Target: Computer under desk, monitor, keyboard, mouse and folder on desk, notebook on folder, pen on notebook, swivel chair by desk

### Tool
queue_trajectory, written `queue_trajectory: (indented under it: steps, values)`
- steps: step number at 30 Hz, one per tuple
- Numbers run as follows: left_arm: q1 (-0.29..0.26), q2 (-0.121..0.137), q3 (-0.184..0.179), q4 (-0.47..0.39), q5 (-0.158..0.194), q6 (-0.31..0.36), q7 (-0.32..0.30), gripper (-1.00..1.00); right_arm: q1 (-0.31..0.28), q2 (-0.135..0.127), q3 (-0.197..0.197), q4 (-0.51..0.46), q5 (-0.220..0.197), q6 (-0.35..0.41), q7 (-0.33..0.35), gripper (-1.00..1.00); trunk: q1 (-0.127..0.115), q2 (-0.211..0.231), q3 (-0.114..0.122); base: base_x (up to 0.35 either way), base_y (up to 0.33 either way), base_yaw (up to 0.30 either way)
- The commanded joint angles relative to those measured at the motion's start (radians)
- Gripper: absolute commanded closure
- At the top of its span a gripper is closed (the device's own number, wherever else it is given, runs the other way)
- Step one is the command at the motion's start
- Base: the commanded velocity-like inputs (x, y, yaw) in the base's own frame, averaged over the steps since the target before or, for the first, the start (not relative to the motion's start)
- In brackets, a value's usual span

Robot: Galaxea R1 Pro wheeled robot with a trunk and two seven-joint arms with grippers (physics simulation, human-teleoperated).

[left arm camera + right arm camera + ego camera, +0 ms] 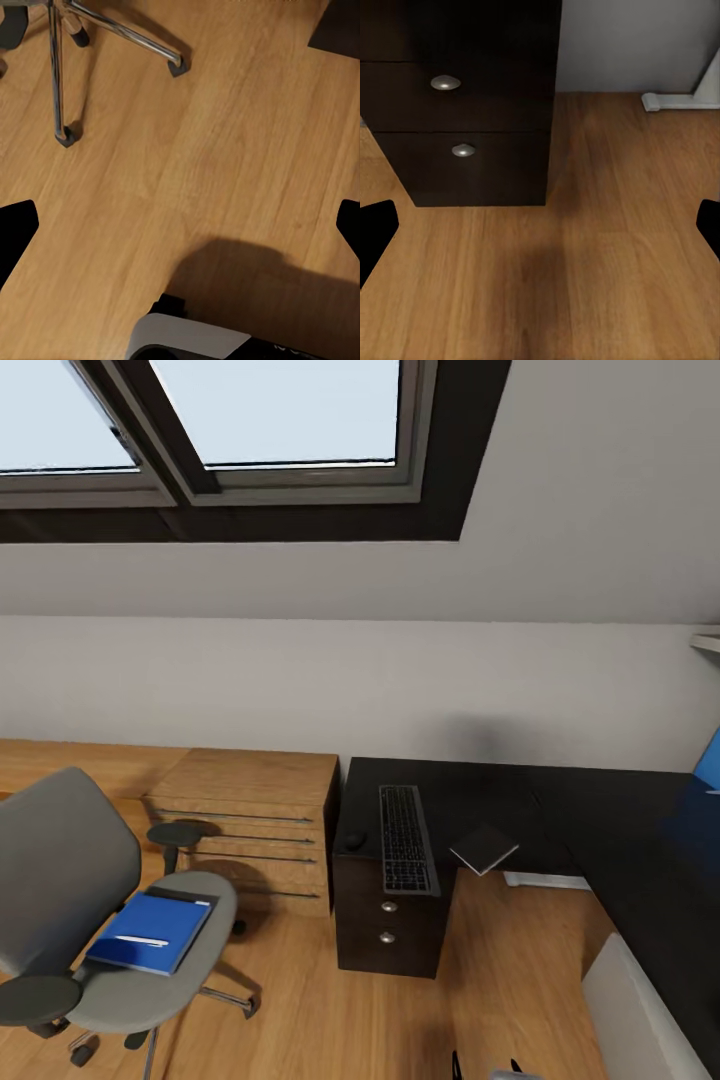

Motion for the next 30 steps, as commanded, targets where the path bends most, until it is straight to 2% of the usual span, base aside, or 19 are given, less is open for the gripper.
queue_trajectory:
  steps: [1,7,13,24,30]
  values:
    - [-0.001,0.001,-0.009,0.0,0.01,-0.006,0.006,-1.0,-0.001,-0.001,0.009,0.001,-0.005,-0.003,-0.006,-1.0,0.001,-0.002,-0.002,0.002,0.001,0.0]
    - [-0.001,0.001,-0.009,0.0,0.009,-0.007,0.006,-1.0,-0.001,-0.001,0.008,0.0,-0.007,-0.004,-0.007,-1.0,0.001,-0.002,-0.002,0.0,0.0,-0.035]
    - [-0.001,0.001,-0.008,-0.001,0.008,-0.008,0.006,-1.0,-0.001,-0.001,0.007,0.0,-0.007,-0.003,-0.007,-1.0,0.001,-0.002,-0.002,0.0,0.02,-0.232]
    - [-0.001,0.001,-0.01,-0.001,0.008,-0.008,0.006,-1.0,-0.001,-0.001,0.007,0.001,-0.007,-0.002,-0.006,-1.0,0.001,-0.002,-0.003,0.0,0.278,-0.294]
    - [-0.001,0.001,-0.011,-0.006,0.009,-0.009,0.006,-1.0,-0.001,0.0,0.008,0.0,-0.008,-0.002,-0.006,-1.0,0.001,-0.002,-0.004,0.0,0.101,-0.116]
